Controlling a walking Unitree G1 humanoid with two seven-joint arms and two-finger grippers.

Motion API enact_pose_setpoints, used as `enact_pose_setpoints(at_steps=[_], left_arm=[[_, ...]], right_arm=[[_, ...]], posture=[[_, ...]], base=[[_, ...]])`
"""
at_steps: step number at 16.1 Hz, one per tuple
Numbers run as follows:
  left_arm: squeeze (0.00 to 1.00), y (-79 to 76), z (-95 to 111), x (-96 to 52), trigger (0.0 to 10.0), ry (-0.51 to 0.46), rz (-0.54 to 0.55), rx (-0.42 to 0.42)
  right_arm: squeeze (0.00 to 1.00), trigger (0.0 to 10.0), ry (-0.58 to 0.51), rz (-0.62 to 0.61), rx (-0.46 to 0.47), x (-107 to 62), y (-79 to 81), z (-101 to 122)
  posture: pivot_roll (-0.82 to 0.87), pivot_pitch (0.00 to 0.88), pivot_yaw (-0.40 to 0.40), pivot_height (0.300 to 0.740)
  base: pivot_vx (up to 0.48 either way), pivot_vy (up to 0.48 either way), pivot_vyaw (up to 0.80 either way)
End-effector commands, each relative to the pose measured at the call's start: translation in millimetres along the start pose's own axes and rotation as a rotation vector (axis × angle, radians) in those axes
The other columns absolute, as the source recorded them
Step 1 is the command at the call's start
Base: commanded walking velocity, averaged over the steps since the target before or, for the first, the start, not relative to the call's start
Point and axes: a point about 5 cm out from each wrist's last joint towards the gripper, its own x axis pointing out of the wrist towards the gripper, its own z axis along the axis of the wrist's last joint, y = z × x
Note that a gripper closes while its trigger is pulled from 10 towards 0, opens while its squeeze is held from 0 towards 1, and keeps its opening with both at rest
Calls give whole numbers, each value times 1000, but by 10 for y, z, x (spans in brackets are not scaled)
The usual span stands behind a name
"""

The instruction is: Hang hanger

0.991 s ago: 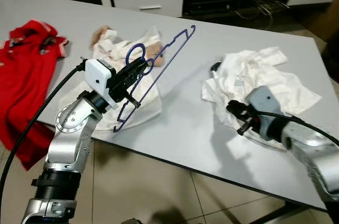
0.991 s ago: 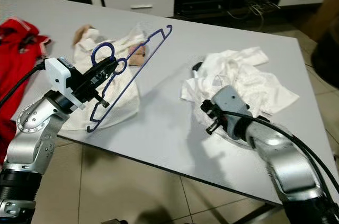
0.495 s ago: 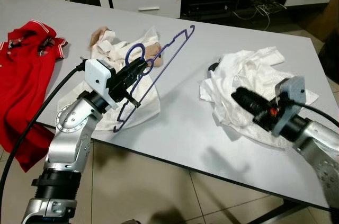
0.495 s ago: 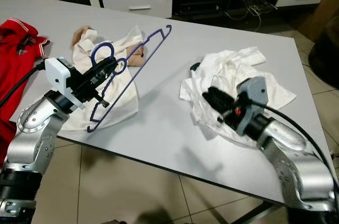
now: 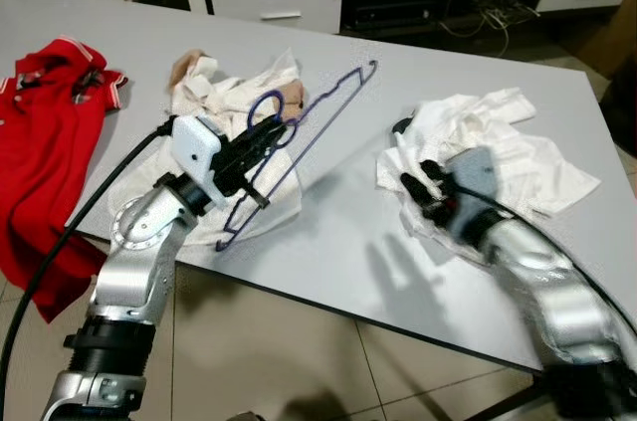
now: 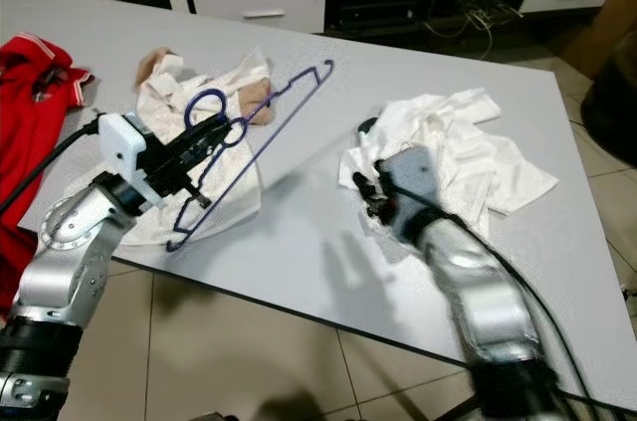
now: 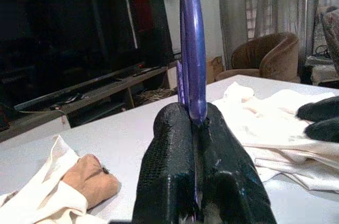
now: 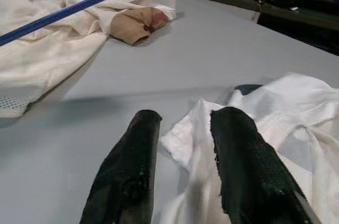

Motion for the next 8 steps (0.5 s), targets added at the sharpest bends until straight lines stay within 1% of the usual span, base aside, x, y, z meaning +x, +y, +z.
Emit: enact_pose_setpoints(at_steps=[1,2,3,4,6,7,8], left_arm=[[0,18,-11,-31,10000,13,6,26],[0,15,-15,-36,10000,16,6,31],[0,7,-22,-47,10000,19,13,32],[0,-6,-27,-57,10000,17,23,29],[0,-63,-54,-94,10000,10,63,2],[0,-97,-75,-115,10000,17,62,2],[0,-119,-92,-132,10000,24,57,0]], right_arm=[[0,10000,7,-38,-31,78,5,-41],[0,10000,19,-72,-48,126,-11,-77],[0,10000,37,-145,-88,222,-54,-138],[0,10000,52,-195,-103,278,-89,-174],[0,10000,104,-201,-113,376,-71,-274],[0,10000,127,-190,-117,395,-56,-325],[0,10000,152,-151,-109,408,-19,-384]], posture=[[1,81,9,740],[7,79,6,740],[12,78,3,740],[16,78,1,740],[23,78,-5,740],[29,80,-9,740],[31,80,-10,740]], base=[[0,0,0],[0,0,0],[0,0,0],[0,0,0],[0,0,0],[0,0,0],[0,0,0]])
